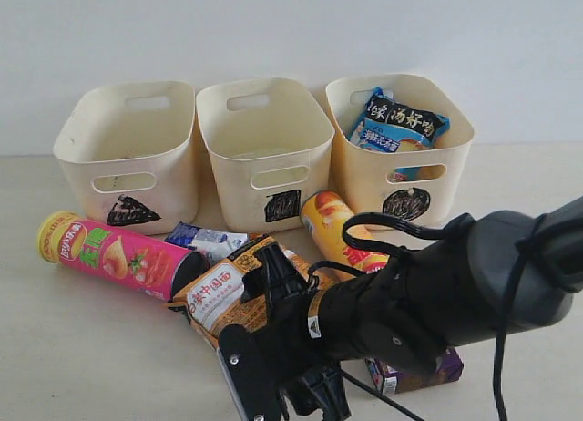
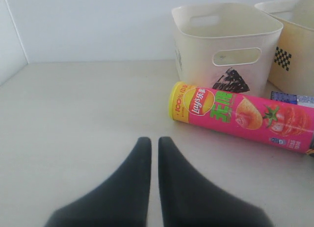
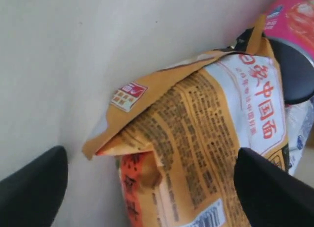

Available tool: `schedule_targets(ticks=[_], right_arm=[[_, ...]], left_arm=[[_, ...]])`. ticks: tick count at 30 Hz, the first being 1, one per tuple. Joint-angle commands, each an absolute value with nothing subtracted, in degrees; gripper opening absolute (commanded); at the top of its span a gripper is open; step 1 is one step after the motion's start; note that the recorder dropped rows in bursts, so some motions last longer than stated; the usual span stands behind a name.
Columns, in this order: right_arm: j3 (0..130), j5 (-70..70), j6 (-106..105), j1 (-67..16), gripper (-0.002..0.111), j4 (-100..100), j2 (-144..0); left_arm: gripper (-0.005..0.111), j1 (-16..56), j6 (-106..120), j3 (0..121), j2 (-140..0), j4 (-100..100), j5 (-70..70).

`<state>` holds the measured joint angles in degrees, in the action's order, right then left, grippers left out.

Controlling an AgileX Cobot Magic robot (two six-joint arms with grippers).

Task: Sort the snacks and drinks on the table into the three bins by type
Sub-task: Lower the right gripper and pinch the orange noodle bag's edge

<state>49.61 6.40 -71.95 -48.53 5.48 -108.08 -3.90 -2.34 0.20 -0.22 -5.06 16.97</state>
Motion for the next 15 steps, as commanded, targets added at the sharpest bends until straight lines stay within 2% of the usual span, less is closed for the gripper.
schedule_targets(ticks=[1, 15], right_arm=[[49.3, 9.3, -73.0, -46.8, 0.083, 5.7, -109.2], [49.3, 16.4, -74.1, -44.5, 0.082, 5.0, -114.0]], left_arm=[[0.004, -3.9, -2.1, 0.0, 0.0, -5.2, 16.8], [0.004, -3.9, -2.1, 0.0, 0.0, -5.2, 16.8]])
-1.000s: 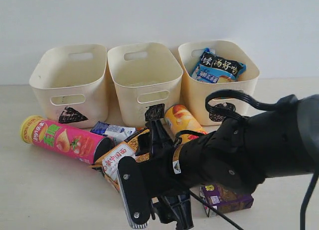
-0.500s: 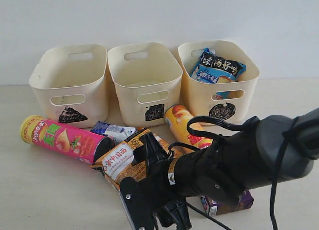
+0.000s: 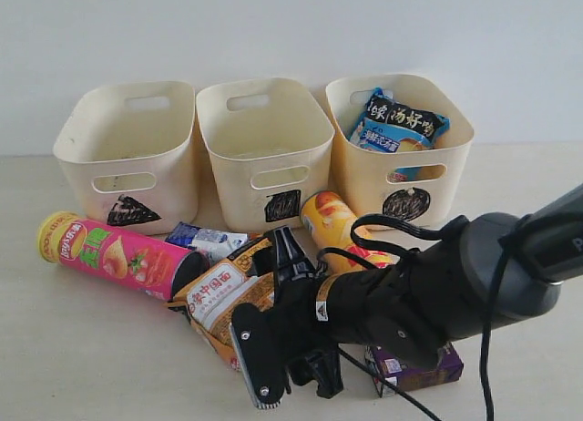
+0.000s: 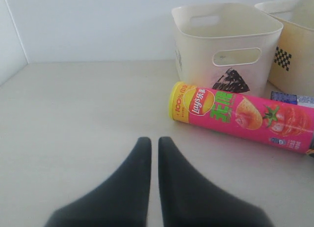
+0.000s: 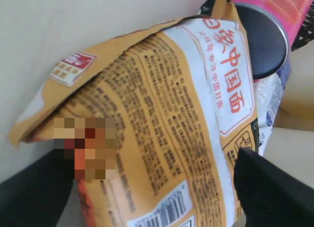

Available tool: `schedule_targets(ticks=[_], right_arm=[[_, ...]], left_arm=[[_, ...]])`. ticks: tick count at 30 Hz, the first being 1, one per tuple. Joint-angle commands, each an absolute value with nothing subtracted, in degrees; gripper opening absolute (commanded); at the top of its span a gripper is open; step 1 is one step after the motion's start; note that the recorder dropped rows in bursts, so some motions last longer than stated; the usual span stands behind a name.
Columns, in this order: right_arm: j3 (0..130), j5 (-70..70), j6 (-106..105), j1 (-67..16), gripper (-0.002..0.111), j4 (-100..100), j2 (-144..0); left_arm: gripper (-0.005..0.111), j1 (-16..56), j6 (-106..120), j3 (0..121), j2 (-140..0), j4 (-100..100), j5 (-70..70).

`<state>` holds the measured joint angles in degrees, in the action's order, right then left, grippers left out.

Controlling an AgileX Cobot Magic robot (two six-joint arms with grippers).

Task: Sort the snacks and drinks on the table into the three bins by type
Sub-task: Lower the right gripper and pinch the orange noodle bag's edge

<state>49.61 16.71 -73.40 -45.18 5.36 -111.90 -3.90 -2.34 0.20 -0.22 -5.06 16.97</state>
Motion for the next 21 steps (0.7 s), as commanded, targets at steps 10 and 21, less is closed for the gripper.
schedule_targets(ticks=[10, 21], right_arm=[[49.3, 14.3, -74.9, -43.9, 0.060, 4.6, -115.6], [49.3, 11.8, -74.6, -44.0, 0.000, 1.8, -112.6]], left_arm=[[0.004, -3.9, -2.1, 0.0, 0.0, -5.2, 16.8], [0.004, -3.9, -2.1, 0.0, 0.0, -5.2, 16.8]])
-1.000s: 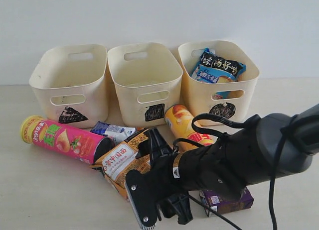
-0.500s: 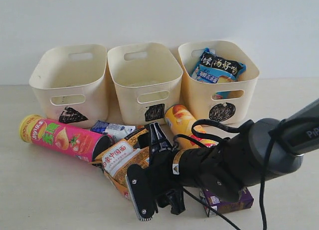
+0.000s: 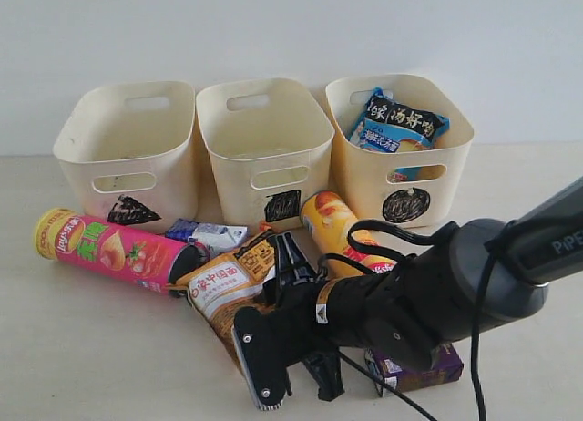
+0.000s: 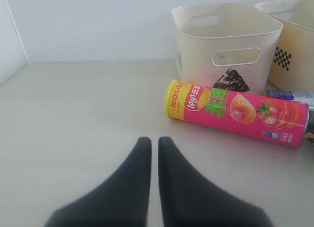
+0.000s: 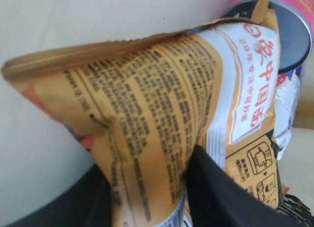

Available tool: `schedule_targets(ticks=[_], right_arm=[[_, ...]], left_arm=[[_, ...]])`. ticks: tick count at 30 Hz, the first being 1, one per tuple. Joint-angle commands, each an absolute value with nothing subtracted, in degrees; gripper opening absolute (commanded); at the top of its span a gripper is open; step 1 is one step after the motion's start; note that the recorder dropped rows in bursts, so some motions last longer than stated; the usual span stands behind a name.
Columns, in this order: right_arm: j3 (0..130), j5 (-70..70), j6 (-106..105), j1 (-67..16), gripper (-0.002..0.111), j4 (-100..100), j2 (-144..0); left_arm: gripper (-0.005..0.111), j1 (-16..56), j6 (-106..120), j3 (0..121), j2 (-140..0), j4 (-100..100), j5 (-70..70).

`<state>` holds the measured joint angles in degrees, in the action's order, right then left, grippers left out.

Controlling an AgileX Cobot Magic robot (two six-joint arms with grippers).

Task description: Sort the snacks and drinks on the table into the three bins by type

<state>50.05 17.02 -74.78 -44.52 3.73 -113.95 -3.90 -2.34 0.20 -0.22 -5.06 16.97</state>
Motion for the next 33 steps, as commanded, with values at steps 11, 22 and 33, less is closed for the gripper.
schedule_targets(ticks=[11, 22, 33], right_arm=[[47.1, 13.8, -75.5, -44.0, 0.000, 1.8, -102.4], [46.4, 16.0, -77.5, -44.1, 0.000, 1.8, -98.8], [46.4, 17.0, -80.0, -44.7, 0.000, 1.8, -91.8]], left_arm=[[0.004, -3.9, -2.1, 0.0, 0.0, -5.2, 16.8], [0.004, -3.9, -2.1, 0.0, 0.0, -5.2, 16.8], [0.004, -3.9, -2.1, 0.0, 0.0, -5.2, 16.8]])
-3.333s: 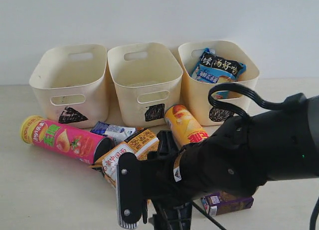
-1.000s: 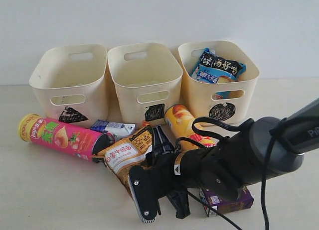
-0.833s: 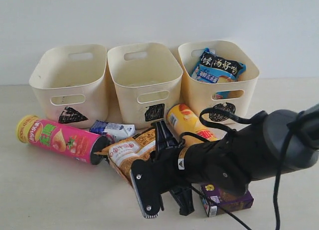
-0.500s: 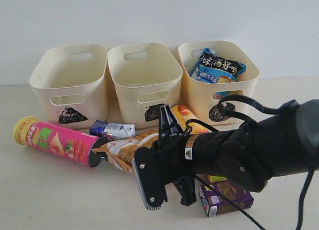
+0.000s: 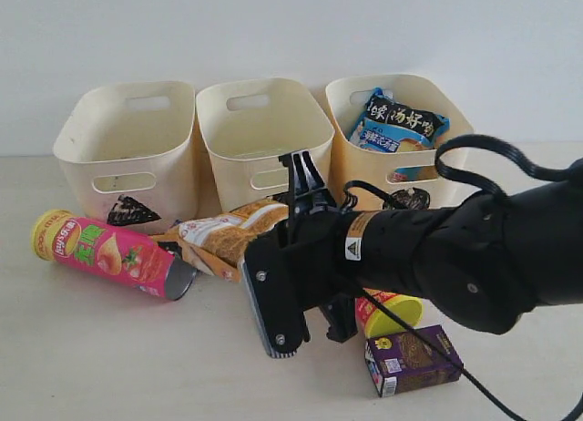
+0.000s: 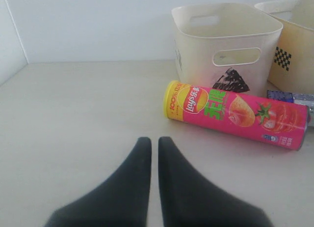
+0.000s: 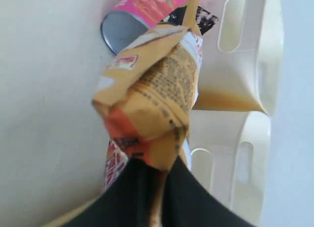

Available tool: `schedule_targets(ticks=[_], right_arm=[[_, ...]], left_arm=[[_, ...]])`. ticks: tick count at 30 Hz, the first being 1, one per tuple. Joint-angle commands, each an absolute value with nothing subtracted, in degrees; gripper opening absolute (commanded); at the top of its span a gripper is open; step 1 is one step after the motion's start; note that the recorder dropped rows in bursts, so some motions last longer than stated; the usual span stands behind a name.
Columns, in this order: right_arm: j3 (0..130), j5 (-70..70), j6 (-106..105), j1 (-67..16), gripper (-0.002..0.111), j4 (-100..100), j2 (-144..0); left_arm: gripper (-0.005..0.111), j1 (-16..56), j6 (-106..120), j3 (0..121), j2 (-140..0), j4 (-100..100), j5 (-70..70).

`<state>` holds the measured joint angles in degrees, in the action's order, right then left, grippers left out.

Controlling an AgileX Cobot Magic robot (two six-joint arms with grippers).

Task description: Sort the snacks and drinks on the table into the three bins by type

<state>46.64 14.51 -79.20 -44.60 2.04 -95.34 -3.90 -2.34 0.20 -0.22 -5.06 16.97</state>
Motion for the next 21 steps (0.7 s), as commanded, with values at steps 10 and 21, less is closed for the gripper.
schedule_targets(ticks=[10, 21], right_arm=[[46.4, 21.4, -89.8, -44.5, 0.000, -6.4, -85.9], [47.6, 24.0, -99.3, -37.1, 0.000, -15.0, -85.9]], left_arm=[[0.004, -3.9, -2.1, 0.0, 0.0, -5.2, 16.8], [0.004, -3.9, -2.1, 0.0, 0.0, -5.2, 16.8]])
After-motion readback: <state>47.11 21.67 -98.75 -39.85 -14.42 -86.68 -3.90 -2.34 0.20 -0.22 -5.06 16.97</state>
